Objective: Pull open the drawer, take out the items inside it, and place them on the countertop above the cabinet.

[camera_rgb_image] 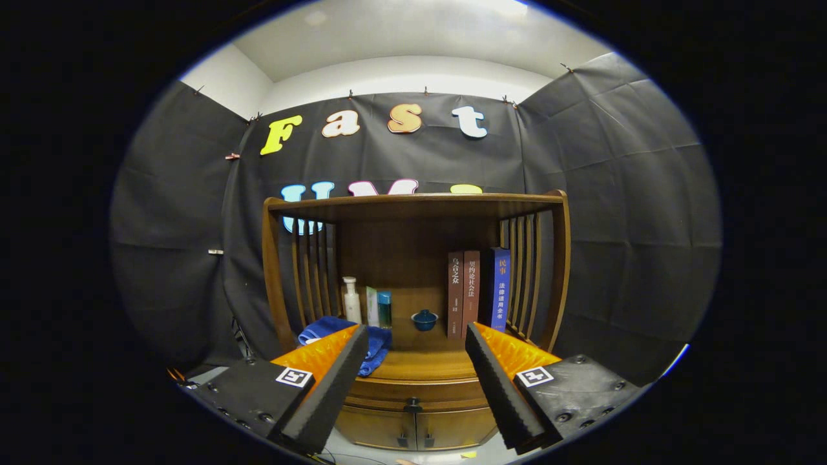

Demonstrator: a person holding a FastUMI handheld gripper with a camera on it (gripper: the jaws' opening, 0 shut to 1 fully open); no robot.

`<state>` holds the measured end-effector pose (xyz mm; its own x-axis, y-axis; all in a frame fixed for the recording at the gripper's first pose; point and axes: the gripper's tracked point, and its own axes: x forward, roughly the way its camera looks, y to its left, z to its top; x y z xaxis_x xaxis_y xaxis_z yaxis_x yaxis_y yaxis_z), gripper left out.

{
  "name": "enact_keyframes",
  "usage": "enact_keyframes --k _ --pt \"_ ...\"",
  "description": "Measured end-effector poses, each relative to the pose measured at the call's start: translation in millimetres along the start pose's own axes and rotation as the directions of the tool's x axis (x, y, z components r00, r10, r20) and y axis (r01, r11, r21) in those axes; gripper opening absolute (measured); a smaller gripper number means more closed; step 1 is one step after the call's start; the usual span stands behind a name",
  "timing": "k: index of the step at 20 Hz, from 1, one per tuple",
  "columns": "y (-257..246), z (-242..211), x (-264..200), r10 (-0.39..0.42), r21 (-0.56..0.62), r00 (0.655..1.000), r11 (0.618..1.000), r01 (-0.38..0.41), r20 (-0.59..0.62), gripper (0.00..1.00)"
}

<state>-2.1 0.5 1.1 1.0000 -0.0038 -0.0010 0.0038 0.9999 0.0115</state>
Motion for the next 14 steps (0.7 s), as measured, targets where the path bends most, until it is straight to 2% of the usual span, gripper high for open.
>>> enact_keyframes --k 8,14 --pt "2.0 -0.1 0.2 0.010 -0.003 1.000 1.000 -0.010 0.014 0.99" --pt "3.2 -39.4 8.5 0.015 -0.001 0.999 1.000 -0.015 -0.035 0.99"
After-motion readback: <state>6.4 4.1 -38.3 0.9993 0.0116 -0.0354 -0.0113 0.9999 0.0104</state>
